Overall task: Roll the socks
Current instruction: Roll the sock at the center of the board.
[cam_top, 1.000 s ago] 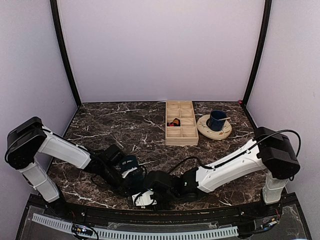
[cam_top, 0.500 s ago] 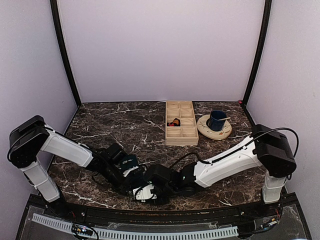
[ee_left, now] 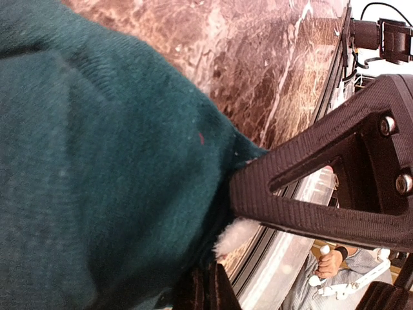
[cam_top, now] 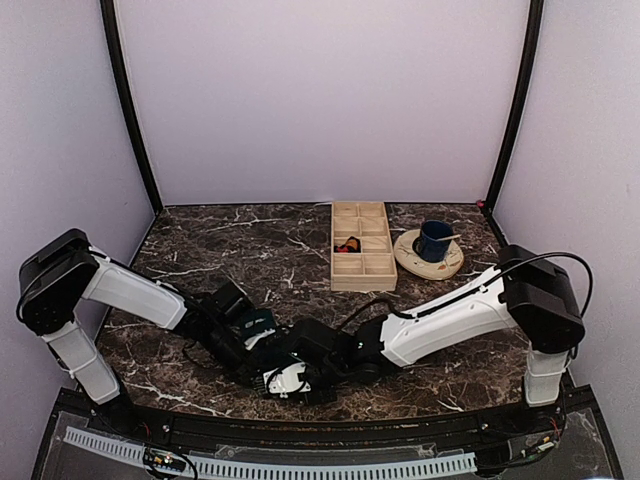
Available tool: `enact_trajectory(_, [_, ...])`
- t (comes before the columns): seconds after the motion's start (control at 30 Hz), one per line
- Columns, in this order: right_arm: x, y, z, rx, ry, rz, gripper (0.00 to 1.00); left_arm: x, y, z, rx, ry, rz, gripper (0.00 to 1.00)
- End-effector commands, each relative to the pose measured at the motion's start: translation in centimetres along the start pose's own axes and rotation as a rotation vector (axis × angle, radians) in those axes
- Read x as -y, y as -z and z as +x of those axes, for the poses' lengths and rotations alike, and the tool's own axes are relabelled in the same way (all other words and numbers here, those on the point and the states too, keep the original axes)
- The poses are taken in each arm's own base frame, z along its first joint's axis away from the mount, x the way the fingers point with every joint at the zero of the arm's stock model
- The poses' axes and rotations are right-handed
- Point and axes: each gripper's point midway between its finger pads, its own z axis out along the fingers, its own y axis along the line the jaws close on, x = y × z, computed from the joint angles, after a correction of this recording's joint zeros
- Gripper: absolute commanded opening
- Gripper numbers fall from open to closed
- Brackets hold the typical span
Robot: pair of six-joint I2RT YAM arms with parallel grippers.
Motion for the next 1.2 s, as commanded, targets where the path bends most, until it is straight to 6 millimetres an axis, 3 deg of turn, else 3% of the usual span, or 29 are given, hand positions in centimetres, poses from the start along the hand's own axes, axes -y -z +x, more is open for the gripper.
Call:
enact_trajectory(0.0, [-1.7, -1.1, 1.8, -0.064, -0.024, -0.087, 0.24, -0.3, 0.4, -0.3, -0.005, 0.0, -0.013, 0.0])
enact_trajectory(0.27, [-1.9, -1.4, 2.7, -0.091, -0.116, -0.174, 0.12, -0.5, 1.5, -1.3, 0.031, 0.003, -0.035, 0.02])
enact_trajectory(0.63, [-2.3, -1.8, 2.3, -0.074, -0.295, -0.335, 0.06, -1.7, 5.0, -3.1, 0.209, 0.029, -0.167, 0.35])
enact_trajectory(1.17, [-0.4, -1.1, 0.9, 0.029, -0.611, -0.567, 0.05, -2.8, 9.7, -3.8, 0.524, 0.01, -0.332, 0.39])
